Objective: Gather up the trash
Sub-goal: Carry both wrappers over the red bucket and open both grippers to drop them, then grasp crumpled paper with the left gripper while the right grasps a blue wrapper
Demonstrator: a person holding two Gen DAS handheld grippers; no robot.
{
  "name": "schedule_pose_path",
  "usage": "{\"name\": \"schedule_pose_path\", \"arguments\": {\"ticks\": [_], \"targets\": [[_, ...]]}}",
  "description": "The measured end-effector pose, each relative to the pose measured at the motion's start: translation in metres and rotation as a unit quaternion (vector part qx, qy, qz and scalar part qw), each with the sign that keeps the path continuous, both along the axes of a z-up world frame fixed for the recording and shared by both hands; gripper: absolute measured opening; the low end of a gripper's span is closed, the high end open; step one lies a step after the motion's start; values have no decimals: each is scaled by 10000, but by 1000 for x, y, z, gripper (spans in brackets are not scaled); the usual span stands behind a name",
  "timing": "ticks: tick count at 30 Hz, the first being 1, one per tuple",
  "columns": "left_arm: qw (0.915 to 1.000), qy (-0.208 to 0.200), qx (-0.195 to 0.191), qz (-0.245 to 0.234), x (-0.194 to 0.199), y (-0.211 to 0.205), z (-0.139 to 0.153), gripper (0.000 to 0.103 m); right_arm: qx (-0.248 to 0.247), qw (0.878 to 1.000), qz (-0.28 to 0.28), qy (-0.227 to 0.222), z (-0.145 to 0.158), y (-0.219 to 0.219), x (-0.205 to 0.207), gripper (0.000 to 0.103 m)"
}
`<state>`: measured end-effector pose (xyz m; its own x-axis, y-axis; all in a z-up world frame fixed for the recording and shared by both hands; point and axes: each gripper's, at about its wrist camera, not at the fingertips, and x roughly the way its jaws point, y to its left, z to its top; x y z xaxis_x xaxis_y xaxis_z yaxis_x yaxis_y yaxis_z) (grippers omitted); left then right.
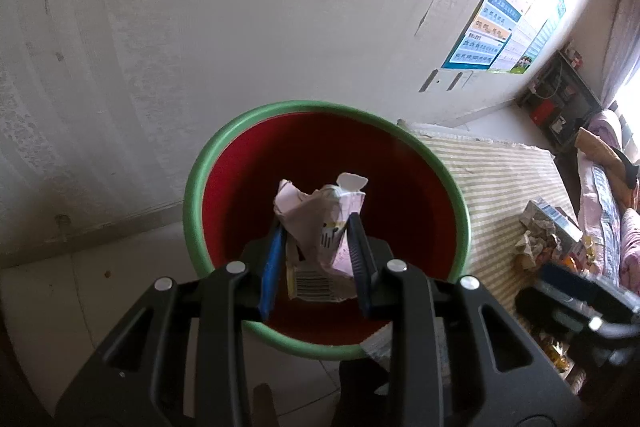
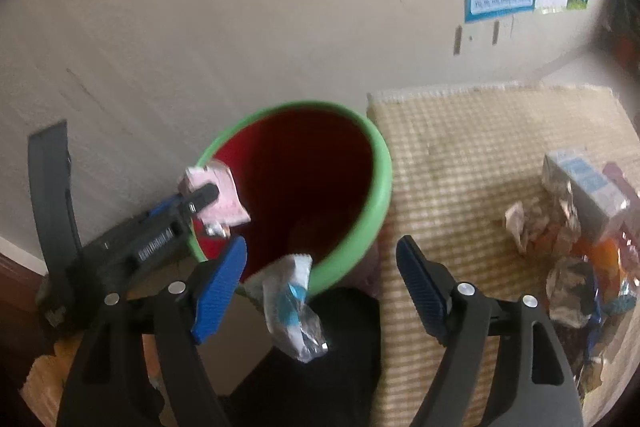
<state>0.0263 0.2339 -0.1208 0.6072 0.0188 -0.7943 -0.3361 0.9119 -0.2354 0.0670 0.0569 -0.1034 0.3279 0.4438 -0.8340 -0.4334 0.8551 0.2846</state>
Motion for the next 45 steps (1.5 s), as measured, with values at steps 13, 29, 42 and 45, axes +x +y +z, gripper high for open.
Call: {"name": "schedule_pose_path", "arguments": {"ticks": [13,29,42,45], "targets": [[10000,38,10,71,-2,3,-1,29,-345,9929,810,797,-60,31,-34,25],[9995,-148,119,257,-14,10,12,43,466,9982,345,-157,18,28,7,55],[9976,-322,70,-613,6,-57,27,50,263,9971,-680,-236,25,-73,-22,59],[9943,-381,-92,-996,18,-89,32,60,57,9928,-1167,-268,19,-112,-35,60]]}}
